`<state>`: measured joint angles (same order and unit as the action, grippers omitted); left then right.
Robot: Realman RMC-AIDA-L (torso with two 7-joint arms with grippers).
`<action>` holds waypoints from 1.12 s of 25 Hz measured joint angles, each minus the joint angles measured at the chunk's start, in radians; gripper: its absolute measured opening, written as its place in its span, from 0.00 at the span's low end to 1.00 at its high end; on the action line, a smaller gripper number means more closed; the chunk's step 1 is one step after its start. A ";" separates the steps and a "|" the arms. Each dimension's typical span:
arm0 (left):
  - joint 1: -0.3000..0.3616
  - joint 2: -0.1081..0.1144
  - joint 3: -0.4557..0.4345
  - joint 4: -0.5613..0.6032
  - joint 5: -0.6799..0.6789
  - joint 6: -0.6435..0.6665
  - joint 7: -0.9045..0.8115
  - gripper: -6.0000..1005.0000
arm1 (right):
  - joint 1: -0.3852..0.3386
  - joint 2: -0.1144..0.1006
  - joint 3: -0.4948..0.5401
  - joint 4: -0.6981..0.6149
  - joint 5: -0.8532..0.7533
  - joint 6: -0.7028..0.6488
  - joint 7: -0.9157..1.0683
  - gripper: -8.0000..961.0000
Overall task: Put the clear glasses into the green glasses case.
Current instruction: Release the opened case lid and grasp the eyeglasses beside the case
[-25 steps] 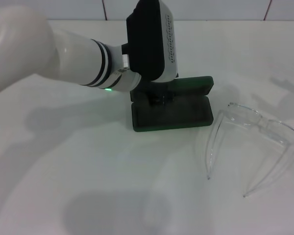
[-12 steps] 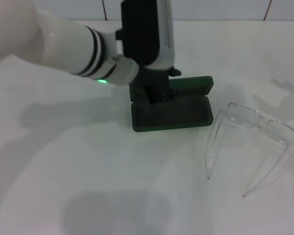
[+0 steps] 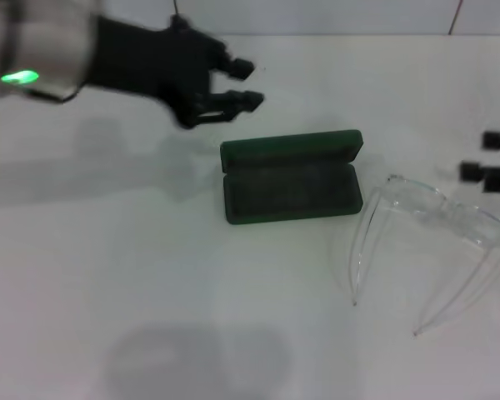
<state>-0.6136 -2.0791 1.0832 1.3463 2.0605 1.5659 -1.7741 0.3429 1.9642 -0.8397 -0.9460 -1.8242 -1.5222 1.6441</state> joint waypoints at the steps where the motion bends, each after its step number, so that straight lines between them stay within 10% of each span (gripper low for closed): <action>1: 0.005 0.001 -0.059 -0.017 -0.039 0.068 0.031 0.37 | 0.017 0.003 -0.025 -0.041 -0.066 -0.003 0.055 0.79; 4: 0.046 0.020 -0.223 -0.104 -0.190 0.254 0.138 0.37 | 0.056 0.023 -0.050 -0.160 -0.198 -0.043 0.177 0.79; 11: 0.170 0.080 -0.262 -0.354 -0.407 0.333 0.339 0.33 | 0.168 0.010 -0.051 -0.404 -0.310 -0.207 0.447 0.78; 18: 0.192 0.059 -0.266 -0.466 -0.366 0.311 0.480 0.14 | 0.354 -0.003 -0.127 -0.539 -0.641 -0.339 0.661 0.74; 28: 0.148 0.019 -0.262 -0.546 -0.342 0.264 0.536 0.13 | 0.489 0.006 -0.283 -0.274 -0.816 -0.273 0.637 0.66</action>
<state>-0.4660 -2.0597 0.8215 0.8006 1.7190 1.8300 -1.2384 0.8314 1.9707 -1.1232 -1.2200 -2.6400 -1.7952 2.2806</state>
